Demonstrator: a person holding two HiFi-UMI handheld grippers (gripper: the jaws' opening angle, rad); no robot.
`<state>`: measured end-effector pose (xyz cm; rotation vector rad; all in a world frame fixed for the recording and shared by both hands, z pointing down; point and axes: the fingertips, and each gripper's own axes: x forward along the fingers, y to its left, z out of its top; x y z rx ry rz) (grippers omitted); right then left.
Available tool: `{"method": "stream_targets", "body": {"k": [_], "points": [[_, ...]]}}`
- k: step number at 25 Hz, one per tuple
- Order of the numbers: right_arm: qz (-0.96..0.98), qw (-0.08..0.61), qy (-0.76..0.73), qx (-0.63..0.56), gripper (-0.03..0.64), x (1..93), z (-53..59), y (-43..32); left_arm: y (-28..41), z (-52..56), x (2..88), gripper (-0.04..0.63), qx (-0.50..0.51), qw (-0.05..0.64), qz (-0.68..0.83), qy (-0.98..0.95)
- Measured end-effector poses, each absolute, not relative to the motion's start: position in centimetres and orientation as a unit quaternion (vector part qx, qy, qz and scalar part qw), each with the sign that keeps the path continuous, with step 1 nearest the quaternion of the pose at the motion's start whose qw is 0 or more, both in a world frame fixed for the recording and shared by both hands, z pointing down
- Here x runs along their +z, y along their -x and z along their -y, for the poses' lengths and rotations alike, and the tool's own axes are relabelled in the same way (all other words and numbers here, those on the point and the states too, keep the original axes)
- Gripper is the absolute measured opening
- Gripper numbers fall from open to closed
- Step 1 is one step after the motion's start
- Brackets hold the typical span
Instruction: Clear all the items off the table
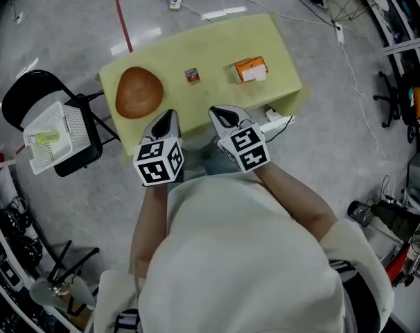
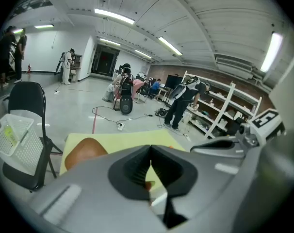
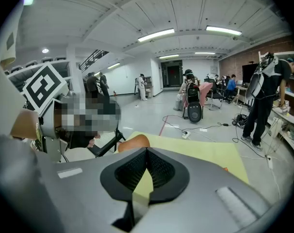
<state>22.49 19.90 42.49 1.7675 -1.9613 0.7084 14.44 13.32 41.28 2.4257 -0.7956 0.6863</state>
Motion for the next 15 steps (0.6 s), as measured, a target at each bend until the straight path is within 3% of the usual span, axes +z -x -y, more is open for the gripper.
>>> {"method": "stream_targets", "body": {"k": [15], "points": [[0.681, 0.208, -0.643, 0.281, 0.0, 45.5, -23.2, -34.5, -24.5, -14.3, 43.4, 0.009, 0.268, 0.255, 0.292, -0.882]]}}
